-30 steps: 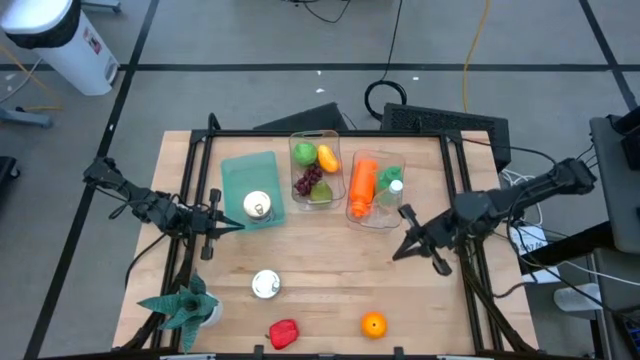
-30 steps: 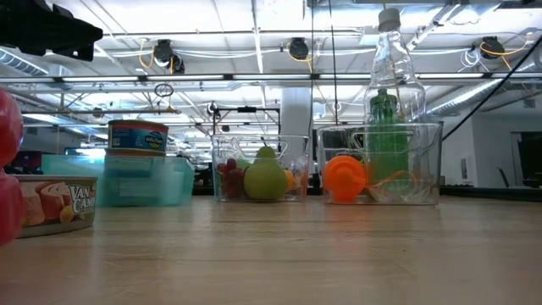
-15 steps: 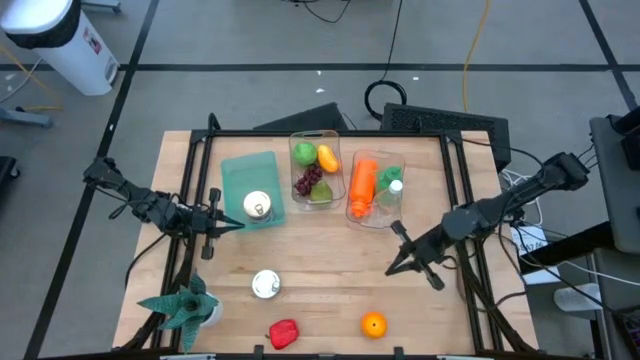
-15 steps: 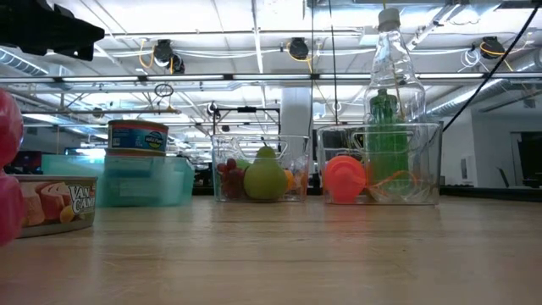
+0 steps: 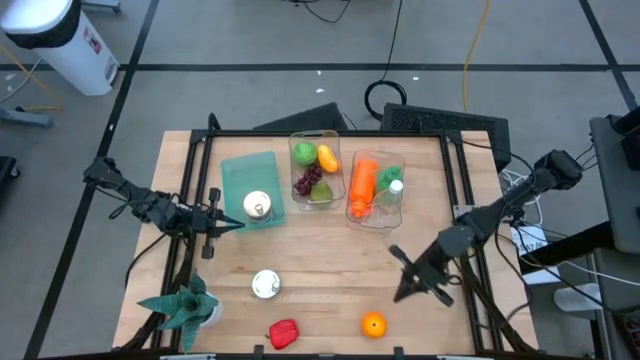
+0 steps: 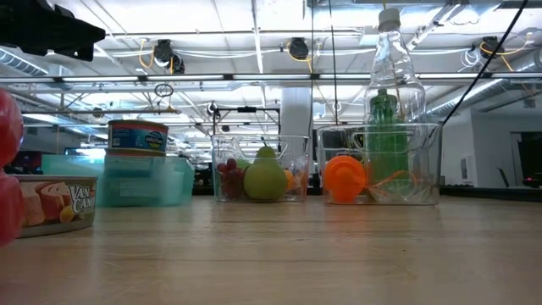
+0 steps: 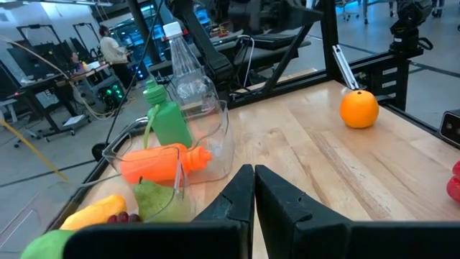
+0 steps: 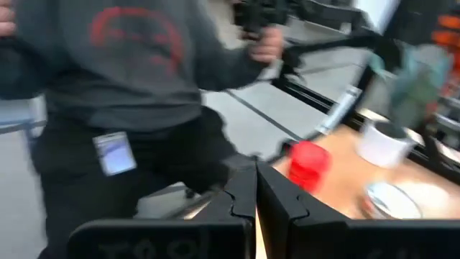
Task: Pick & Place Food Item
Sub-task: Put the red bell pepper into the left transparent bin
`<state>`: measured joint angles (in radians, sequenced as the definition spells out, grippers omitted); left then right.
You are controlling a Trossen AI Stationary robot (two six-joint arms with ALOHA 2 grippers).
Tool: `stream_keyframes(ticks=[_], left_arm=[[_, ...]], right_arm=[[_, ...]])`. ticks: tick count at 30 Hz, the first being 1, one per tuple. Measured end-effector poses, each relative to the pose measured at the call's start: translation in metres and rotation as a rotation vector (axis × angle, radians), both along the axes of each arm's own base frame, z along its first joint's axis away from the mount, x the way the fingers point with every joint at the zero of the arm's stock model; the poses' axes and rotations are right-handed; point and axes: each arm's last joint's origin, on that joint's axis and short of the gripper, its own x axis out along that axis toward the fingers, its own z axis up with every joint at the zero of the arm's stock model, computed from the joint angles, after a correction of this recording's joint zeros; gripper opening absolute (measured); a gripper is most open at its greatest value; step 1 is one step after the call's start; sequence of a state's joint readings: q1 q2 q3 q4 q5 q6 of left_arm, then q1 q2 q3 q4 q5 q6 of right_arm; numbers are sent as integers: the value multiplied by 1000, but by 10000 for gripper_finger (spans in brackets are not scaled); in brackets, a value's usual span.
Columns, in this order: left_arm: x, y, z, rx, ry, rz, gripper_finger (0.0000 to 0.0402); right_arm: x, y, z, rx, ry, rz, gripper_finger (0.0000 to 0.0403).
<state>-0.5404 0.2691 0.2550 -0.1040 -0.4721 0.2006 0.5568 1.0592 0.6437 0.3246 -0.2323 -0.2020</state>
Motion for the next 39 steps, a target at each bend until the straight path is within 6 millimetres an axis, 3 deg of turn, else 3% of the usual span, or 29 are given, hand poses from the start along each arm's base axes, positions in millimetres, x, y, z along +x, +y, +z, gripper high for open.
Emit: stream_keyframes(ticks=[7, 18, 27, 32, 35, 39], left_arm=[[0, 0, 0, 0, 0, 0, 24], [0, 0, 0, 1, 0, 0, 24], [0, 0, 0, 1, 1, 0, 24], [0, 0, 0, 1, 1, 0, 24], [0, 0, 0, 1, 1, 1, 24], [0, 0, 0, 1, 1, 1, 24]], right_arm=[[-8, 15, -2, -14, -4, 60, 0], [4, 27, -27, -82, 84, -218, 0], [20, 39, -43, -91, 24, -267, 0], [25, 39, -52, -11, 114, -417, 1], [27, 40, -56, 64, 174, -440, 16], [27, 42, -56, 147, 236, -402, 72]])
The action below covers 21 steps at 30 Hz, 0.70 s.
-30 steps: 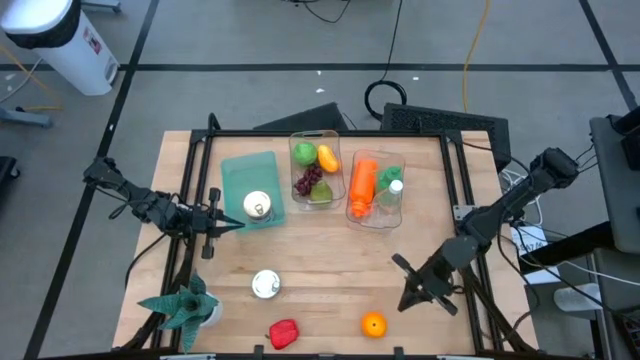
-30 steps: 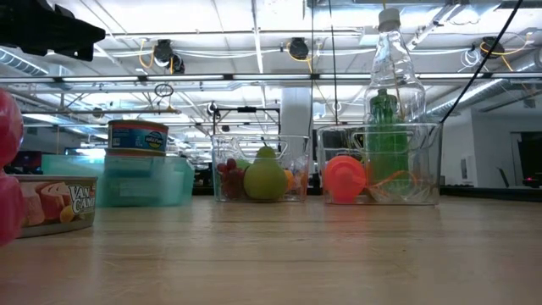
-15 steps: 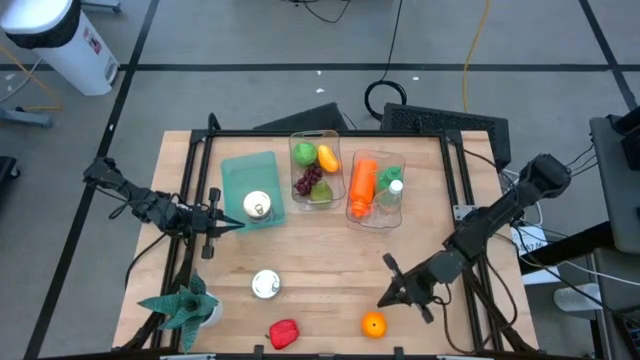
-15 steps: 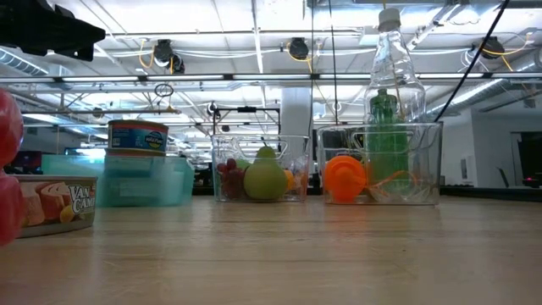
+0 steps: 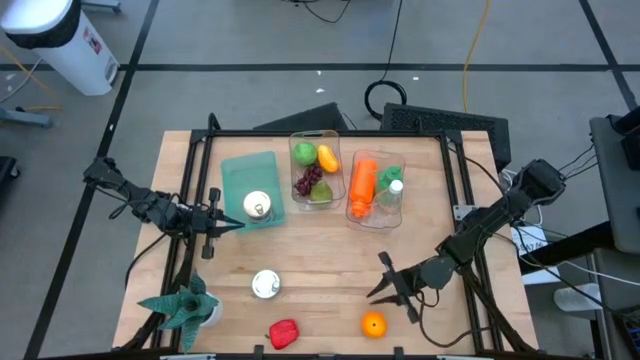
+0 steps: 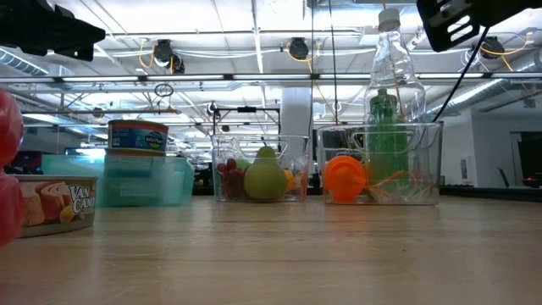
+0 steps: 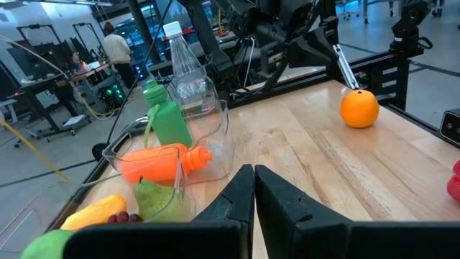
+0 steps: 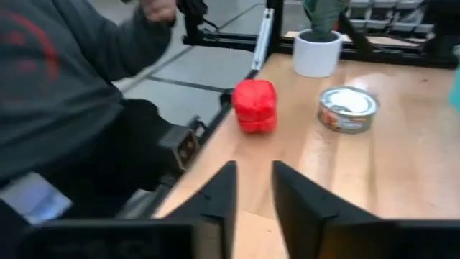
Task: Pick & Place Food Item
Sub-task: Put the red bell pepper into the left transparent bin
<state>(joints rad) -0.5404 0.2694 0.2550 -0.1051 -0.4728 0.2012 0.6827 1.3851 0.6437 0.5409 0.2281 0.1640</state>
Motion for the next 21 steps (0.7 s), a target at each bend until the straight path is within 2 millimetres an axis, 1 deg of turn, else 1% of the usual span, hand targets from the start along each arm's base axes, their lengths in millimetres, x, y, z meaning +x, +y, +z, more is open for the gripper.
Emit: stream_keyframes(ticks=[5, 8, 10, 12, 14, 16, 19, 21], left_arm=[[0, 0, 0, -1, 0, 0, 24], [0, 0, 0, 0, 0, 0, 24], [0, 0, 0, 1, 0, 0, 24], [0, 0, 0, 0, 0, 1, 24], [0, 0, 0, 0, 0, 1, 24], [0, 0, 0, 0, 0, 1, 24], [0, 0, 0, -6, -1, 5, 24], [0, 1, 1, -37, -6, 28, 24]], right_arm=[[-1, 3, 3, 96, 12, 11, 170], [-4, 8, 1, 101, 24, 23, 227], [-6, 9, 0, 89, 29, 33, 258], [-6, 10, 0, 72, 18, 36, 276], [-6, 9, 1, 56, 7, 14, 279], [-6, 8, 3, 53, -5, 16, 270], [-7, 4, 11, 28, -52, 19, 239], [-11, 0, 21, 5, -91, 27, 209]])
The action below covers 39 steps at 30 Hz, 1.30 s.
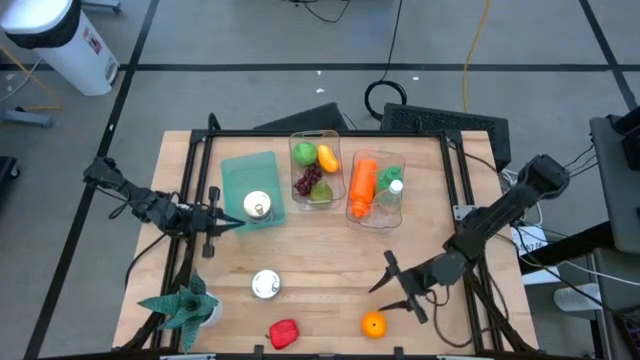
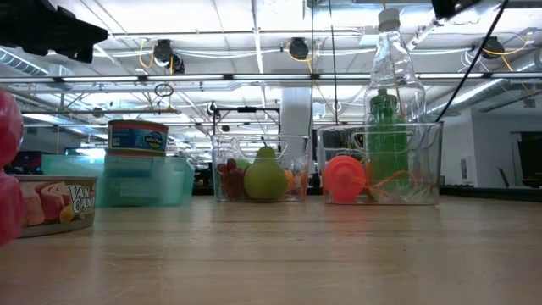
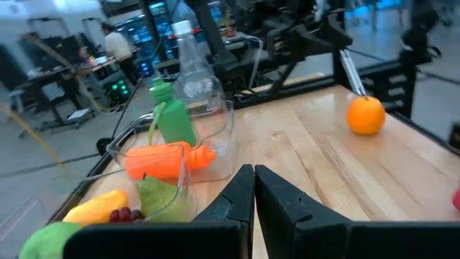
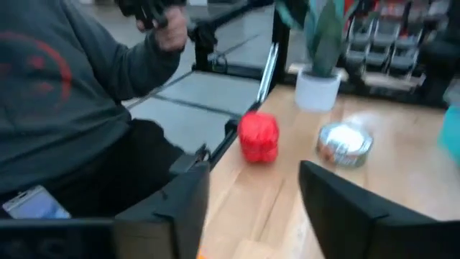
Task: Pick & Place Food Item
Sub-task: Put the red bell pepper into the left transparent bin
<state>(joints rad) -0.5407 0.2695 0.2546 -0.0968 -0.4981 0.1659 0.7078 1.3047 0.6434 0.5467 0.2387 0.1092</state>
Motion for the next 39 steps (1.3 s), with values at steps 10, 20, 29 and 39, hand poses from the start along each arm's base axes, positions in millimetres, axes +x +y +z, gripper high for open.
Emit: stream_keyframes(ticks=[10, 20, 29, 39], left_arm=[[16, -8, 32, -44, 24, 63, 4], [79, -53, 81, -85, 367, 48, 3], [131, -114, 73, -121, 656, 28, 43], [185, -185, 44, -316, 992, 21, 184]], right_arm=[[-26, -30, 38, -185, -130, 15, 15], [-15, -50, 39, -216, -127, -79, 23], [-12, -59, 30, -244, -26, -112, 17], [-18, -67, 27, -197, 65, -141, 18]])
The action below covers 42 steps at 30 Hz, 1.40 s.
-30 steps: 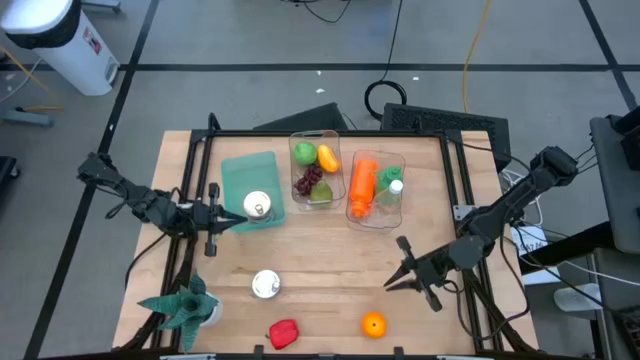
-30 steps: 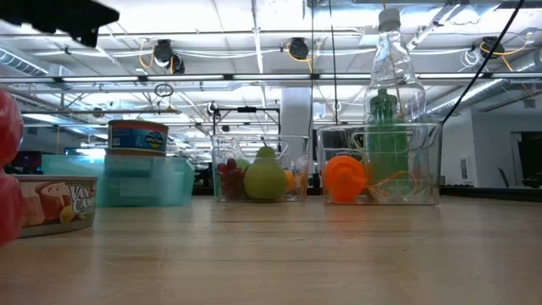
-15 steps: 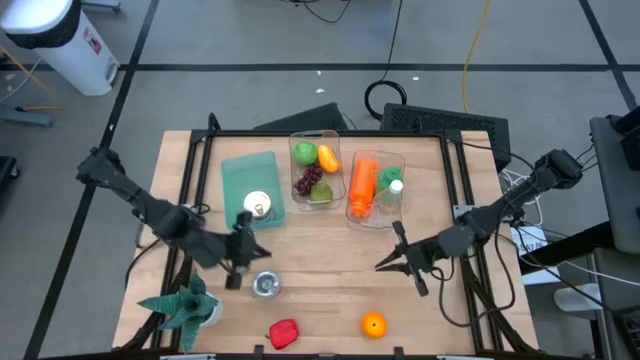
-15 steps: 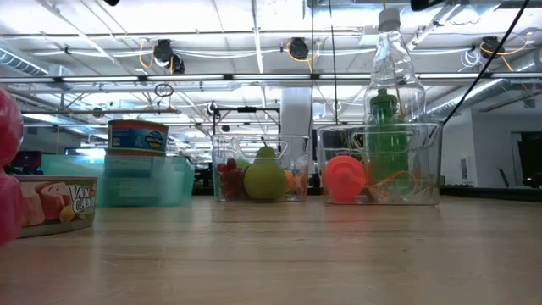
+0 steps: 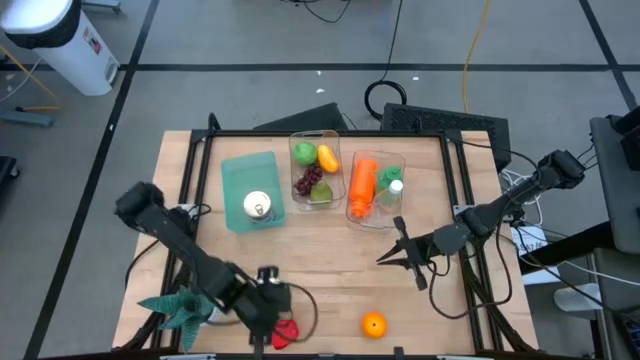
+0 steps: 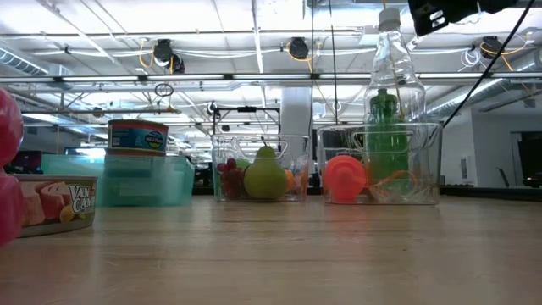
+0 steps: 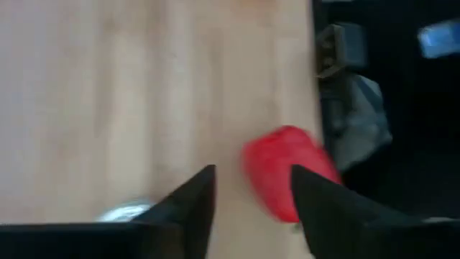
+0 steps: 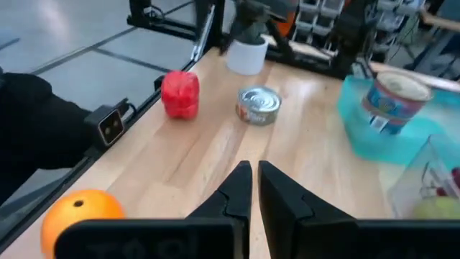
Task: Pick & Place Food Item
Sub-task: Put the red bell pepper into the left transparent bin
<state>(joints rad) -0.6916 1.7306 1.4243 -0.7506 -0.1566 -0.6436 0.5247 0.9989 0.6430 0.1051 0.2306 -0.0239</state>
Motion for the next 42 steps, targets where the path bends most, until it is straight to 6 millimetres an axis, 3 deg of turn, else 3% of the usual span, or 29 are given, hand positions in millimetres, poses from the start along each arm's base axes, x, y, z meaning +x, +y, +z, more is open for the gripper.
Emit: stream_keyframes(ticks=[4, 8, 10, 17, 23, 31, 42], left_arm=[[16, -23, -10, -77, 70, 18, 271], [28, -36, -17, -181, 152, 88, 363], [33, -40, -18, -223, 180, 119, 390], [35, -41, -20, -296, 242, 205, 358], [34, -43, -25, -288, 261, 262, 375], [41, -40, -54, -236, 370, 337, 390], [48, -53, -93, -233, 454, 300, 390]], right_arm=[[-2, 1, -3, 18, 47, 61, 18], [-3, 4, -3, 48, 66, 165, 18], [-4, 5, -4, 57, 73, 195, 18], [-4, 6, -4, 54, 80, 217, 18], [-4, 6, -4, 35, 72, 225, 18], [-4, 5, -4, 33, 74, 225, 18], [-4, 6, -4, 34, 71, 224, 18]])
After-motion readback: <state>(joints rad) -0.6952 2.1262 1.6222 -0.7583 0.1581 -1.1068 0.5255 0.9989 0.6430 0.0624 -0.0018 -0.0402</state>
